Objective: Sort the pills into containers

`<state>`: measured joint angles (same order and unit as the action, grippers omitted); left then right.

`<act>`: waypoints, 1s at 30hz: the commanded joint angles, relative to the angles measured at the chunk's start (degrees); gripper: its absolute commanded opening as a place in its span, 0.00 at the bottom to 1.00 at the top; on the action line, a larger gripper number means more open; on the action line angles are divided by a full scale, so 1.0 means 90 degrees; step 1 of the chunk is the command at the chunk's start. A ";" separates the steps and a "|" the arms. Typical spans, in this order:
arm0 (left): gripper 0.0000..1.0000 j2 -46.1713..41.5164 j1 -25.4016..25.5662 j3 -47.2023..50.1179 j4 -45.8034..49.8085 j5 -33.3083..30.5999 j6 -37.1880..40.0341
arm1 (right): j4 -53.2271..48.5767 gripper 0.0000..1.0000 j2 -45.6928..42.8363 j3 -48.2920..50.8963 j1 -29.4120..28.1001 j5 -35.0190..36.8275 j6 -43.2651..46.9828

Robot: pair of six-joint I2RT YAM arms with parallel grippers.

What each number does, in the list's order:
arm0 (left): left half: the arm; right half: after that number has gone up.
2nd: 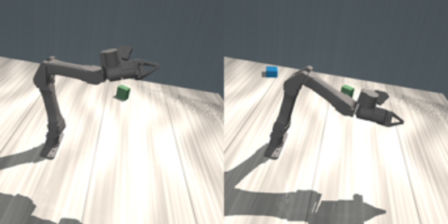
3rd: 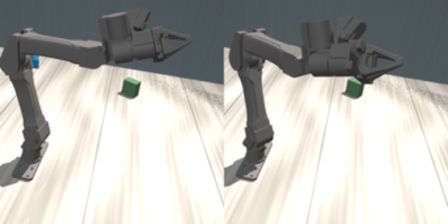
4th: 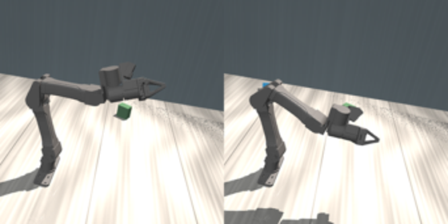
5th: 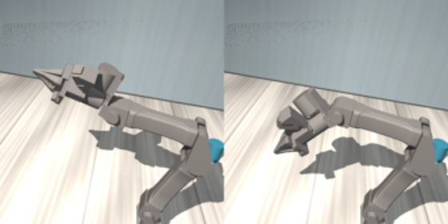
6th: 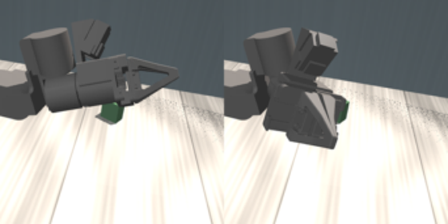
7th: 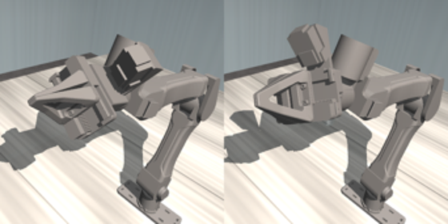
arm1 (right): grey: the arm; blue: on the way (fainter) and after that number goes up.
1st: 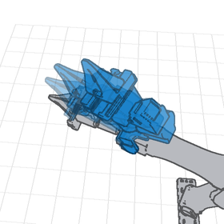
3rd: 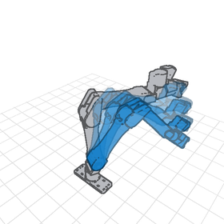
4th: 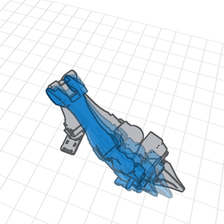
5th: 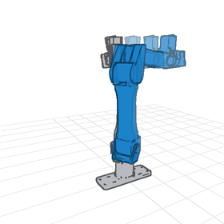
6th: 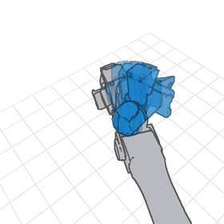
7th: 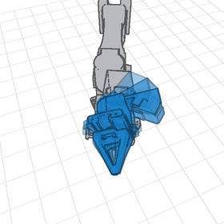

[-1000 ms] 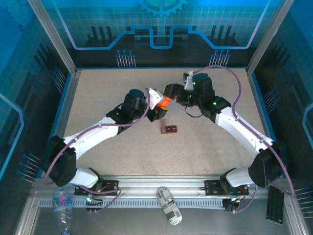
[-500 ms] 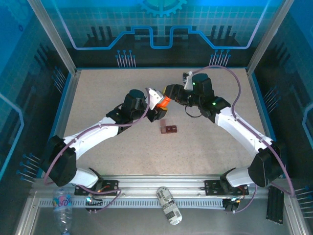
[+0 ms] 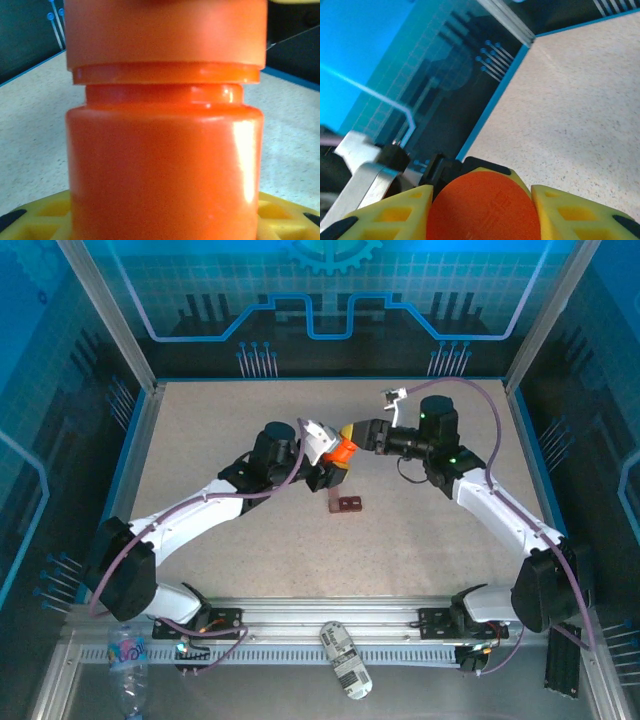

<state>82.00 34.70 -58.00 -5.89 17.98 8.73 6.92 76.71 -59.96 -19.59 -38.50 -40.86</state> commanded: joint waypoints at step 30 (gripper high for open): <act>0.00 -0.0847 -0.0146 0.0627 -0.0641 -0.0591 -0.0565 | -0.2065 0.39 0.1406 0.0069 0.1010 0.4918 0.0961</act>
<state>76.64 33.76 -53.21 -8.34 15.09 4.38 -9.56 86.41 -60.03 -11.18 -3.25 -32.93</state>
